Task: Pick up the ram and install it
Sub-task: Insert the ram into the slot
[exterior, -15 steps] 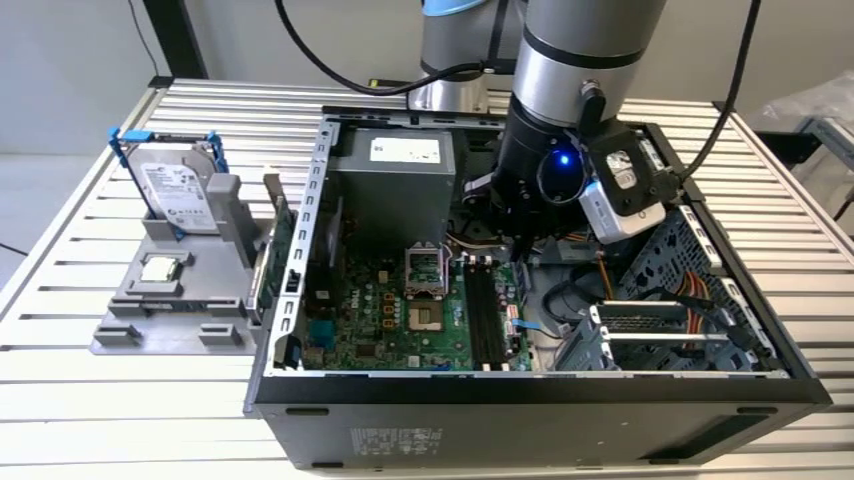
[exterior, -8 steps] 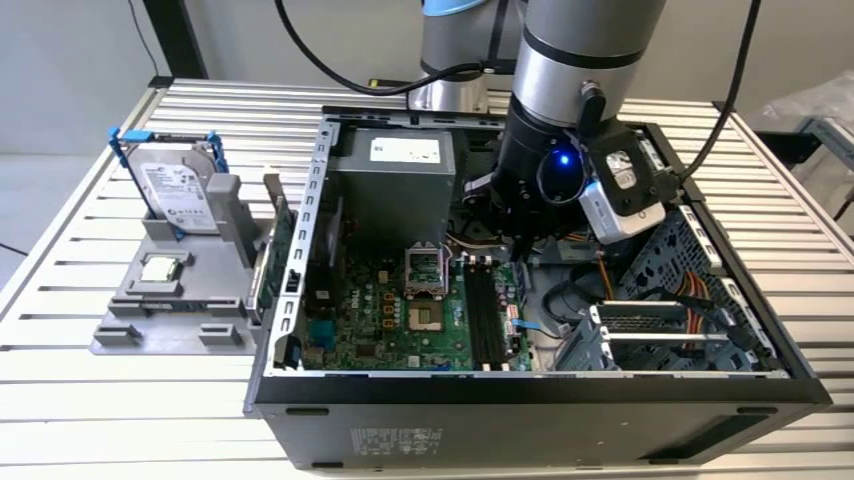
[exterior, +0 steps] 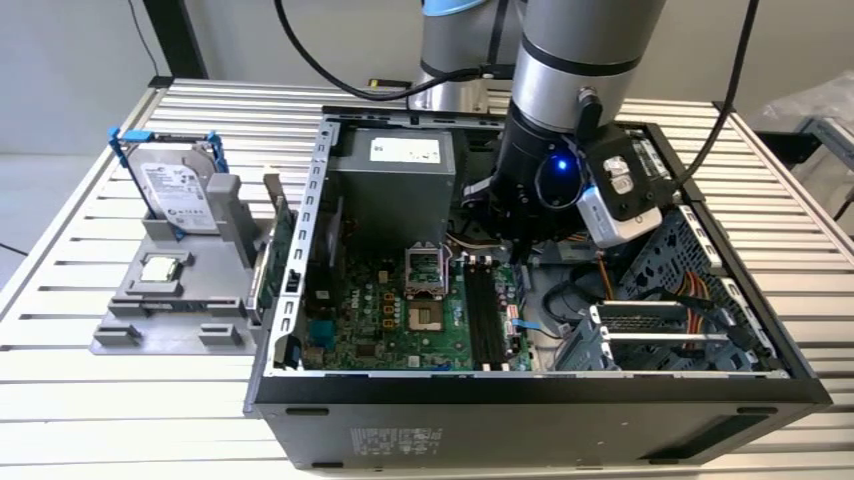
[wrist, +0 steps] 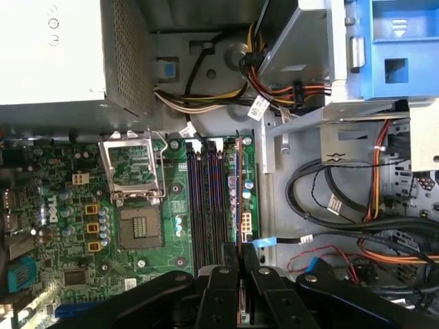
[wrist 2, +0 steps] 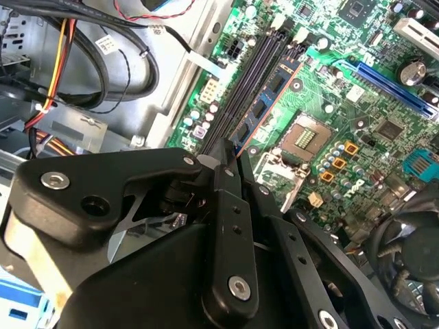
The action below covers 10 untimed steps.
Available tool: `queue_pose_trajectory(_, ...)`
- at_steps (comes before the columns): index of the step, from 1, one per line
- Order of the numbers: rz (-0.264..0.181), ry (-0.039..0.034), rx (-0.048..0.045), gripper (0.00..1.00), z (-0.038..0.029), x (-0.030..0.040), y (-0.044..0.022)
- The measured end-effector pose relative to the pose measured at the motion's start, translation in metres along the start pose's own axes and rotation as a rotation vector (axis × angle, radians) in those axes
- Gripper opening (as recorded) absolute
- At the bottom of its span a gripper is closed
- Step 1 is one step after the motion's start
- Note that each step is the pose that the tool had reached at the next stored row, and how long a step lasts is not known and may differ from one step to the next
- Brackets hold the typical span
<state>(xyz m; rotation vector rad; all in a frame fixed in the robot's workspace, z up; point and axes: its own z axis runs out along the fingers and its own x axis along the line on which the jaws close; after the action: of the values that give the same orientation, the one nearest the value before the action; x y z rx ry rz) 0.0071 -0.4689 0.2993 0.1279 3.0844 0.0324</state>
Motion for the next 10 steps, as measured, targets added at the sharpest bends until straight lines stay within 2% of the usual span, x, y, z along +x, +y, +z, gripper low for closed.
queue_pose_trajectory(10,0.0,0.0,0.0004,0.0,0.006,0.0004,-0.0003)
